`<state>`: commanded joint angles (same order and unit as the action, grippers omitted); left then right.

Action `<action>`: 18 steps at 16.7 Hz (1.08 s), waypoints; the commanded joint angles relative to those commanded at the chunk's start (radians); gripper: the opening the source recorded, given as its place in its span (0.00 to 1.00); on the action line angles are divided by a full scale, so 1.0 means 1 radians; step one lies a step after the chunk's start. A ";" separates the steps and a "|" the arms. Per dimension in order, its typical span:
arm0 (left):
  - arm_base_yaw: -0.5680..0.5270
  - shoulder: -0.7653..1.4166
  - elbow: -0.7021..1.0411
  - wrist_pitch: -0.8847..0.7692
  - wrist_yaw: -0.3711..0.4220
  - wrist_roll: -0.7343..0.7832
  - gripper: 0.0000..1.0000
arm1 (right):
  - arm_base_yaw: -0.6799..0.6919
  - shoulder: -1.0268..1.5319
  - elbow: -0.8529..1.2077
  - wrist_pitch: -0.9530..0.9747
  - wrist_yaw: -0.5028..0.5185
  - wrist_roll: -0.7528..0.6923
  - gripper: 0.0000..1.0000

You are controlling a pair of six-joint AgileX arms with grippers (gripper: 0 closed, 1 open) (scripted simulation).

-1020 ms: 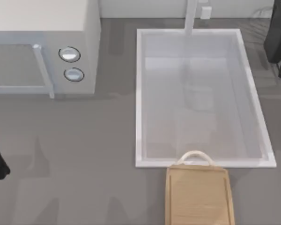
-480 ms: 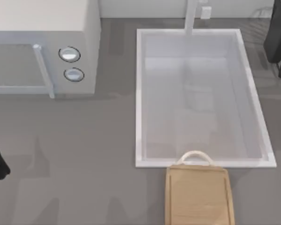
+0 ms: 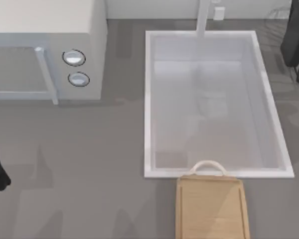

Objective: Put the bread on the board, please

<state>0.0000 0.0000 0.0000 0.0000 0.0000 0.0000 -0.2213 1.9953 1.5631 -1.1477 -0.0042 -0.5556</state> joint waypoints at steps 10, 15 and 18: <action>0.000 0.000 0.000 0.000 0.000 0.000 1.00 | 0.069 -0.035 0.023 -0.041 0.000 -0.017 0.00; 0.000 0.000 0.000 0.000 0.000 0.000 1.00 | 0.371 -0.086 -0.082 0.007 -0.001 -0.089 0.00; 0.000 0.000 0.000 0.000 0.000 0.000 1.00 | 0.622 -0.125 -0.169 0.043 -0.005 -0.142 0.00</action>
<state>0.0000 0.0000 0.0000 0.0000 0.0000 0.0000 0.4006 1.8705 1.3941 -1.1051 -0.0093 -0.6972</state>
